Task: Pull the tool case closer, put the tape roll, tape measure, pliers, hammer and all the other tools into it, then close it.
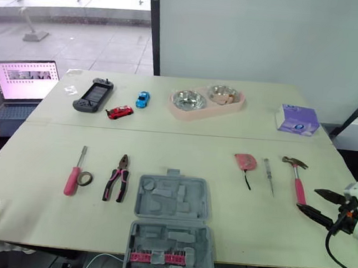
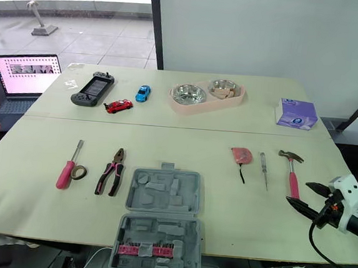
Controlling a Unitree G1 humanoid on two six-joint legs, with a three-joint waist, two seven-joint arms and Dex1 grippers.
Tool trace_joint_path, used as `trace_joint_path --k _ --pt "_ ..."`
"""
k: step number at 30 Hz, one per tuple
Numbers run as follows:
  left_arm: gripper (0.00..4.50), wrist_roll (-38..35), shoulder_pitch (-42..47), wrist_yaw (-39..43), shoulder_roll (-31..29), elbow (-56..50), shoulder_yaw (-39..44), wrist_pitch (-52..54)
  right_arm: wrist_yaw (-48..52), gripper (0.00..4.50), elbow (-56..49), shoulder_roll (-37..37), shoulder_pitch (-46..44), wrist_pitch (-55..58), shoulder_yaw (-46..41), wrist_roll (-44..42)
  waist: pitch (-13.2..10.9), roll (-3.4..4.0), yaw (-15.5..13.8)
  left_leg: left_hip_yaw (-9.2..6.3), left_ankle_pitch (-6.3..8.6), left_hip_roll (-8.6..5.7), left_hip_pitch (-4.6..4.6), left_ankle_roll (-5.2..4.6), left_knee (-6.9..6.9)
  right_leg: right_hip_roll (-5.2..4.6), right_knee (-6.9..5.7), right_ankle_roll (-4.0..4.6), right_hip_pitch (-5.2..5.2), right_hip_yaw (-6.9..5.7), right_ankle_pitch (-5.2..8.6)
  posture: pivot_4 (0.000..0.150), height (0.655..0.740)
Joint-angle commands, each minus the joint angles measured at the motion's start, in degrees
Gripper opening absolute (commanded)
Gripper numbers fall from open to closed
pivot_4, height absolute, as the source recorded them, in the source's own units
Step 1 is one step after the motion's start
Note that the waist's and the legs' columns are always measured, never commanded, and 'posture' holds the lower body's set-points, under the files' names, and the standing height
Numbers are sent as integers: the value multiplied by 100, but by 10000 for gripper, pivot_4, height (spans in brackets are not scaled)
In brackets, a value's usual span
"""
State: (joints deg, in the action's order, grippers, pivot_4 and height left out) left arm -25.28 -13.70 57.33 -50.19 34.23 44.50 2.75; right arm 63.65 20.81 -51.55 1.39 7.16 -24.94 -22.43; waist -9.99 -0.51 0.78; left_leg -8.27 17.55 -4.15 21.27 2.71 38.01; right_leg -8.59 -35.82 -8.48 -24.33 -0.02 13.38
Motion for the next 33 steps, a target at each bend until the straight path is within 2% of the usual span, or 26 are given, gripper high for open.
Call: trace_joint_path --k 1,5,7,10,14,21,27,33 --pt "44575 -242 130 7 51 -384 222 -335 -252 45000 -865 89 -76 281 -79 -241 0 0 2 0 0 0 0 0 0 0 0 0 0 0 0 1500 7239" --pt "44575 22 238 158 -12 -1036 -410 -336 -334 45000 -2317 -4 -189 1281 251 -623 0 3 3 1 0 1 0 1 0 0 -2 0 -2 5 -1 1500 7239" --pt "44575 68 481 537 -195 -1248 -874 -188 -281 45000 -2928 -66 -445 1775 584 -855 0 3 -5 1 0 1 0 1 1 0 -4 0 -2 5 -1 1500 7239" --pt "44575 606 1133 1201 -515 -1067 -1894 -662 -113 45000 -3565 -87 -1022 2196 1338 -920 0 3 -17 0 -1 0 -1 1 4 1 -7 1 -1 3 -1 1500 7239" --pt "44575 824 2038 1794 -623 -758 -2755 -630 -127 45000 -3793 55 -1614 2399 2061 -761 0 0 -9 -1 0 -5 7 0 5 0 -1 0 -7 1 -3 1500 7239" --pt "44575 2057 3883 2519 -472 1156 -4356 -1400 -341 45000 -3741 692 -2646 2383 3187 -224 -2 -3 36 4 -1 -3 6 1 5 4 -24 2 -23 0 -5 1500 7239" --pt "44575 2462 4707 2640 -198 2182 -4815 -1732 -580 45000 -3826 911 -2790 2500 3301 -79 -1 -11 10 4 -3 -6 12 3 12 3 -26 3 -25 -1 -7 1500 7239" --pt "44575 2739 4950 2524 46 2682 -5035 -2015 -859 45000 -4042 993 -2624 2601 3273 -9 0 -12 27 3 -3 -6 11 2 14 4 -30 2 -25 -1 -7 1500 7239"
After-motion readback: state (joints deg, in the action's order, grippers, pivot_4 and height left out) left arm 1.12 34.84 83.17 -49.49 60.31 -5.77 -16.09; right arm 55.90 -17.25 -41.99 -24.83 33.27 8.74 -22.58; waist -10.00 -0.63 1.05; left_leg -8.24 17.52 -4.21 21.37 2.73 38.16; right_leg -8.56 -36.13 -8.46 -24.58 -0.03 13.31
